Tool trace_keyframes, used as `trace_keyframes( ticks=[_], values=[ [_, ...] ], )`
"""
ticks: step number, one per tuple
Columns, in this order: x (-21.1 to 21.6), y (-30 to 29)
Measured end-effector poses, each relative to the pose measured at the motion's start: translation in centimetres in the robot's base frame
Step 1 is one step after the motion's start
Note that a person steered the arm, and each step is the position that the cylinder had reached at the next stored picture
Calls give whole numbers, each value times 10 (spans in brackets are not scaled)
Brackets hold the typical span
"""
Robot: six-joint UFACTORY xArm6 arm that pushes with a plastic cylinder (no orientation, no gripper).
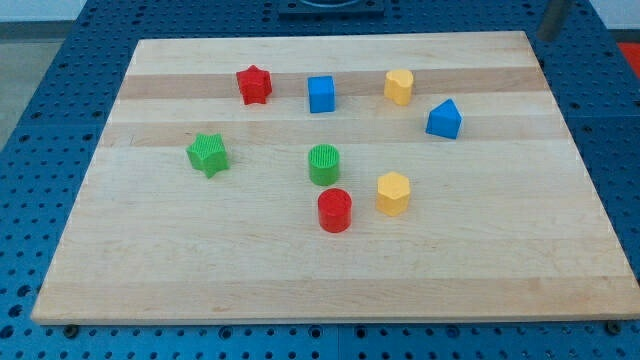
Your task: Keep arm below blue triangle
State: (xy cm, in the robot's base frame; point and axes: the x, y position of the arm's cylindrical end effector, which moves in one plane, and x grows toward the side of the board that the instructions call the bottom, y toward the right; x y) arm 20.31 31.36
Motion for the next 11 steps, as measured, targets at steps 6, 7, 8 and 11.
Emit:
trace_keyframes(
  ticks=[6,7,8,11],
  values=[
    [88,-90],
    [123,-90],
    [158,-91],
    [231,-149]
  ],
)
